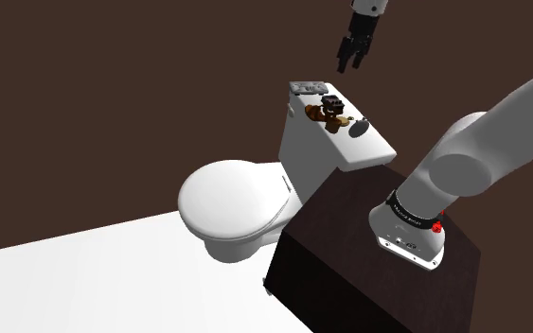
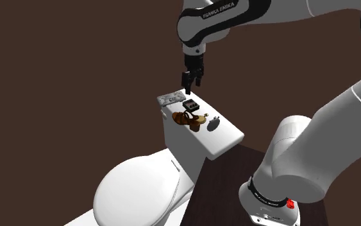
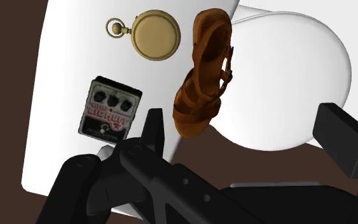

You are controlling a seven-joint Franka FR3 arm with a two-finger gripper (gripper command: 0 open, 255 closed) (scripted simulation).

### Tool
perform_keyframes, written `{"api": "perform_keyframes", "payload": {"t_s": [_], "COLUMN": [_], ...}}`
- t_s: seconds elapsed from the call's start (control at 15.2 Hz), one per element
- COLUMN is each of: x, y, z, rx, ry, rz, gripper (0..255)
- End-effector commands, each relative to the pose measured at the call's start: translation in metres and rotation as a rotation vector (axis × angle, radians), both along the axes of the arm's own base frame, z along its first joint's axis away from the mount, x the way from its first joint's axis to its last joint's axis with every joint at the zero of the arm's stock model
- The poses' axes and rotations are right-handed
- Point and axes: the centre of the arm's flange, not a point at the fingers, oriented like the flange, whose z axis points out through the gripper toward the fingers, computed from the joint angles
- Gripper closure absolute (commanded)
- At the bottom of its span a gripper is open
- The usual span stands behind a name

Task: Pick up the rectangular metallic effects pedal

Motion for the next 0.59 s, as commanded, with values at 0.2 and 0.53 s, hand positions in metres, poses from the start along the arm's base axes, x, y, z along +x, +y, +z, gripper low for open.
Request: {"api": "perform_keyframes", "payload": {"t_s": [0.2, 0.53], "x": [0.019, 0.036], "y": [-0.05, -0.099], "z": [-0.047, -0.098], "rx": [0.041, 0.082], "ry": [0.042, 0.083], "rz": [0.002, 0.003], "gripper": [0, 0]}}
